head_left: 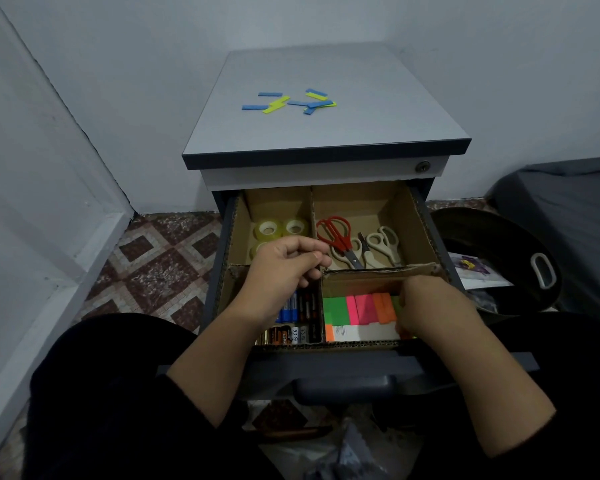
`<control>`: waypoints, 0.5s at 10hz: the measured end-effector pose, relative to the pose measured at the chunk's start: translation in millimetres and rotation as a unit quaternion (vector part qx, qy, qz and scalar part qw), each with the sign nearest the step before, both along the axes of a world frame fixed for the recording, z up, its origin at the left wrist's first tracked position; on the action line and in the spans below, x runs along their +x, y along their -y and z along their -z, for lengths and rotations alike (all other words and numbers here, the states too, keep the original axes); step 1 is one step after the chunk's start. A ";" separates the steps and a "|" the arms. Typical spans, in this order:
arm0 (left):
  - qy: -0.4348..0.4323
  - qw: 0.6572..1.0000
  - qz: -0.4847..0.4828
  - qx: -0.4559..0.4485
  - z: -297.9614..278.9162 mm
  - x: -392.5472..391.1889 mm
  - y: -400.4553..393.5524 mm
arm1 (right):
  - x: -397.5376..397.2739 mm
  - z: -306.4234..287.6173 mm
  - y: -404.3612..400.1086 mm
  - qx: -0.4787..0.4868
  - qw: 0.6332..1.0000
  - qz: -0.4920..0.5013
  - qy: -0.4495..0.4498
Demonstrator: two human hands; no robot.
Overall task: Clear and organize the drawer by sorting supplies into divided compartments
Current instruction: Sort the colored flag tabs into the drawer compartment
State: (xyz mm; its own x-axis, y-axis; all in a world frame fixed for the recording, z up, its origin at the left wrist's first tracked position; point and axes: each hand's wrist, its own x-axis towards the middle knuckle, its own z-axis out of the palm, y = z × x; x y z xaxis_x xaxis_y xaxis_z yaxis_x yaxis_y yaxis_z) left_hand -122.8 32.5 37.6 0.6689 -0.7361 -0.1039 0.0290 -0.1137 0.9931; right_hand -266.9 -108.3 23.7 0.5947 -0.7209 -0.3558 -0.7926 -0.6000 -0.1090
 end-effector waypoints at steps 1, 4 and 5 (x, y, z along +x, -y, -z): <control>0.002 1.000 0.001 0.003 -0.2 -0.2 0.2 | 2.9 0.5 -0.3 0.012 1.000 0.007 -0.020; 0.005 1.000 0.000 0.006 -1.3 -0.2 -0.4 | 2.7 -10.6 2.1 0.059 0.998 0.004 -0.021; 0.005 1.000 0.001 0.004 -1.2 -0.6 -0.6 | 3.6 -10.6 -1.8 0.046 0.999 0.005 0.000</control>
